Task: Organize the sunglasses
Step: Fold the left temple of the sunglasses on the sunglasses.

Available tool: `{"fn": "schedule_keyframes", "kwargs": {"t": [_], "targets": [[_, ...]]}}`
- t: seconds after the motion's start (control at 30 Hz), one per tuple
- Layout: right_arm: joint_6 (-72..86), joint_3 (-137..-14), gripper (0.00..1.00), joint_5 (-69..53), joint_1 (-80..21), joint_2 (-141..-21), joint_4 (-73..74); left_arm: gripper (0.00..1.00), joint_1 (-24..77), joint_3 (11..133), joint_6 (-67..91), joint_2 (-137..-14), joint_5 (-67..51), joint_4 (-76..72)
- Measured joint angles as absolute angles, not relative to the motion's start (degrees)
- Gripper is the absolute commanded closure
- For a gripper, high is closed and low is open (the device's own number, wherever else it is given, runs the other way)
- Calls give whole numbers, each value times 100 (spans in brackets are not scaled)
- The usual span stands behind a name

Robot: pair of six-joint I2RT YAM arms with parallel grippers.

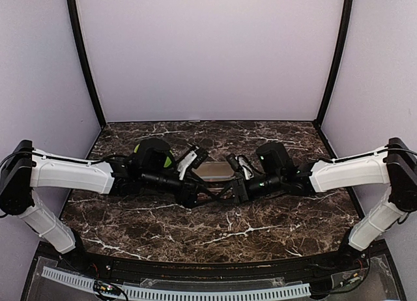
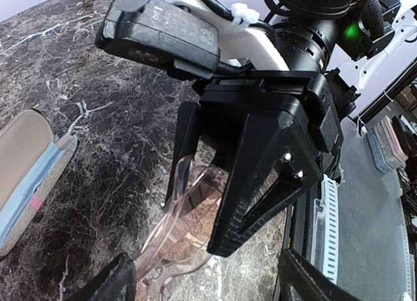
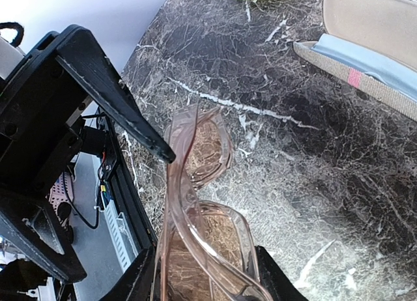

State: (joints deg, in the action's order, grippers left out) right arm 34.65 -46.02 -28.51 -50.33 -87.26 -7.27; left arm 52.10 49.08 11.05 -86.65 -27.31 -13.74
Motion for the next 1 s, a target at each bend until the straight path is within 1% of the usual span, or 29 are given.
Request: {"fn": "schedule_keyframes", "kwargs": {"t": [0.1, 0.37, 0.73, 1.0], "targets": [[3476, -4578, 72, -2897, -5026, -8726, -729, 25, 5234, 4915, 958, -8665, -2740, -1302], [3476, -4574, 72, -3052, -5011, -8753, -729, 20, 5258, 4788, 593, -8348, -2484, -1358], [3389, -4633, 71, -3551, -4984, -8785, -425, 17, 5290, 3835, -884, -7170, -2062, -1747], [3352, -4880, 71, -4001, -4947, -8831, -228, 16, 5645, 3616, -1962, -6871, -1649, -1605]]}}
